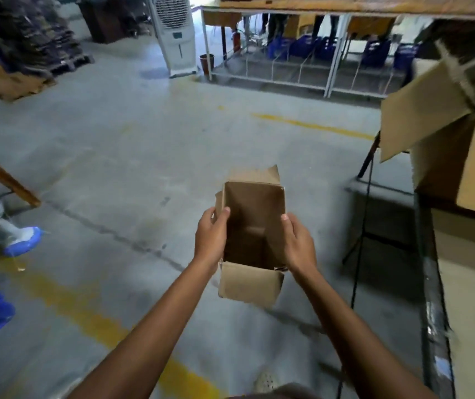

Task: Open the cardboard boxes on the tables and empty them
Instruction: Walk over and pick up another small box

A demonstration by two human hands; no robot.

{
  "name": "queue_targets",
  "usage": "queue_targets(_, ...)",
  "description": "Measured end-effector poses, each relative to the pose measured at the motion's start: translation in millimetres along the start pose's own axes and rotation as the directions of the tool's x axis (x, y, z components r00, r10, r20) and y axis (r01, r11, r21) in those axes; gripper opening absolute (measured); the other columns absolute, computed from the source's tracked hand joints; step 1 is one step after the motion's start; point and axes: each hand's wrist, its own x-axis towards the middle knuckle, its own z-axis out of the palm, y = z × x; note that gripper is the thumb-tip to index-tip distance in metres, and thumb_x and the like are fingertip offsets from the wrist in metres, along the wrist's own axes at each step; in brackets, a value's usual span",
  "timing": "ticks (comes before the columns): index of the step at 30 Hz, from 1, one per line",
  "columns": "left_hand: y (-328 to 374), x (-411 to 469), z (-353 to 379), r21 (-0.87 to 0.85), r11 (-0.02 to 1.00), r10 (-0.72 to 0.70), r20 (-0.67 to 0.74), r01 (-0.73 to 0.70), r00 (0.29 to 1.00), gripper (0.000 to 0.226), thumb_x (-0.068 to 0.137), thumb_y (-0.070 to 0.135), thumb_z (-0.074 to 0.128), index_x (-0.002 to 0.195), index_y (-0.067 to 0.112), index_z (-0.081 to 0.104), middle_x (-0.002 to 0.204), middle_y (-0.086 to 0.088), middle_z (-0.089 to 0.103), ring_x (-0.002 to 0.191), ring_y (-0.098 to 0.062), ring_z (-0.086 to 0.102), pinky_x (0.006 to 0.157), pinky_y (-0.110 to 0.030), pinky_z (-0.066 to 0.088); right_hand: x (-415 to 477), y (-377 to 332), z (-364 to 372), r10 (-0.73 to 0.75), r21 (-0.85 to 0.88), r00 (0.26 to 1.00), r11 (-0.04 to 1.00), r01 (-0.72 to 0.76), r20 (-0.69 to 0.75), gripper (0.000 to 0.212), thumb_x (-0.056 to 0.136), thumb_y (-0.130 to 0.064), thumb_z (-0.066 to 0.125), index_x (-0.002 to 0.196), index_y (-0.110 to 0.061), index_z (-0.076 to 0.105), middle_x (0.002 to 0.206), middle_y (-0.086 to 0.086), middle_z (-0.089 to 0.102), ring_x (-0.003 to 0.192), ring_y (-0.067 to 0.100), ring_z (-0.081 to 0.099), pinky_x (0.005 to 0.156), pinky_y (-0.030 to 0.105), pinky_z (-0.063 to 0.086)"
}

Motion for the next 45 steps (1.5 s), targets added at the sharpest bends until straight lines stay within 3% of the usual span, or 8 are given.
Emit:
queue_targets(7,71.9,92.6,96.3,0.012,0.992,0.125,0.175,-0.129,0.977,0.041,0.102,0.03,0.054,0.141,0.019,0.048,0.128,0.003,0.056,0.09,-0.002,0.052,0.063,-0.01,0.04,98.6,-25.1,-55.3,-0.043,0.038,0.976,0.998,0.052,-0.211,0.038,0.108,-0.044,0.029,0.114,-0.026,0.062,0.1,-0.006,0.066,0.096,0.011,0.064,0.083,0.042,0.056)
queue_targets(12,126.2,164.2,157.5,-0.035,0.951,0.309,0.208,-0.309,0.928,0.041,0.1,0.024,0.056,0.14,0.019,0.05,0.127,0.002,0.057,0.104,-0.01,0.054,0.069,-0.011,0.043,178.2,-52.0,-89.1,-0.122,0.044,0.929,0.988,0.147,-0.349,0.032,0.109,-0.035,0.031,0.13,-0.031,0.056,0.101,-0.028,0.06,0.098,-0.009,0.06,0.074,0.006,0.046)
queue_targets(16,182.8,227.6,206.4,-0.144,0.886,0.463,0.234,-0.44,0.855,0.041,0.1,0.018,0.055,0.141,0.016,0.048,0.124,-0.003,0.06,0.095,-0.007,0.056,0.064,-0.006,0.046,259.3,-74.2,-110.1,-0.212,0.0,0.856,0.971,0.24,-0.471,0.047,0.108,-0.043,0.03,0.143,-0.02,0.051,0.122,-0.006,0.066,0.112,-0.001,0.06,0.089,0.025,0.054)
queue_targets(20,252.3,284.2,248.6,-0.292,0.778,0.626,0.279,-0.557,0.728,0.048,0.096,0.018,0.055,0.142,0.014,0.046,0.124,-0.004,0.061,0.099,-0.002,0.058,0.072,-0.005,0.048,329.7,-113.2,-135.1,-0.288,-0.086,0.737,0.95,0.3,-0.612,0.052,0.106,-0.046,0.028,0.152,-0.026,0.04,0.143,-0.008,0.054,0.129,0.005,0.051,0.106,0.039,0.049)
queue_targets(24,318.7,335.7,294.0,-0.428,0.651,0.756,0.295,-0.627,0.584,0.059,0.087,0.028,0.053,0.144,0.013,0.044,0.137,-0.004,0.057,0.125,-0.013,0.055,0.105,-0.038,0.048,385.8,-157.4,-170.9,-0.395,-0.213,0.594,0.911,0.353,-0.701,0.053,0.105,-0.045,0.03,0.154,-0.024,0.037,0.146,-0.005,0.054,0.129,0.008,0.053,0.105,0.037,0.05)
queue_targets(33,442.8,374.4,407.0,-0.578,0.34,0.94,0.205,-0.742,0.271,0.06,0.097,0.045,0.05,0.148,0.017,0.037,0.14,-0.015,0.052,0.129,-0.032,0.052,0.102,-0.059,0.044,445.9,-207.7,-275.0,-0.612,-0.513,0.41,0.79,0.335,-0.676,0.055,0.105,-0.036,0.04,0.155,-0.017,0.029,0.127,0.003,0.067,0.109,0.012,0.066,0.082,0.02,0.054)
queue_targets(42,540.7,318.3,548.7,-0.651,0.084,0.993,0.12,-0.754,0.008,0.061,0.096,0.026,0.052,0.146,-0.004,0.036,0.142,-0.021,0.048,0.132,-0.013,0.04,0.111,-0.015,0.028,452.0,-217.9,-413.0,-0.642,-0.618,0.212,0.767,0.173,-0.737,0.056,0.103,-0.029,0.052,0.154,-0.02,0.029,0.129,0.001,0.058,0.105,-0.008,0.061,0.074,0.018,0.058)
queue_targets(45,565.6,291.3,599.0,-0.663,0.047,0.988,0.14,-0.747,-0.062,0.069,0.092,0.03,0.057,0.147,-0.003,0.034,0.141,-0.024,0.047,0.133,-0.032,0.044,0.11,-0.039,0.038,446.2,-213.2,-454.5,-0.611,-0.6,0.133,0.792,0.116,-0.78,0.053,0.102,-0.027,0.055,0.15,-0.024,0.033,0.123,-0.002,0.058,0.102,-0.004,0.063,0.071,0.015,0.057)
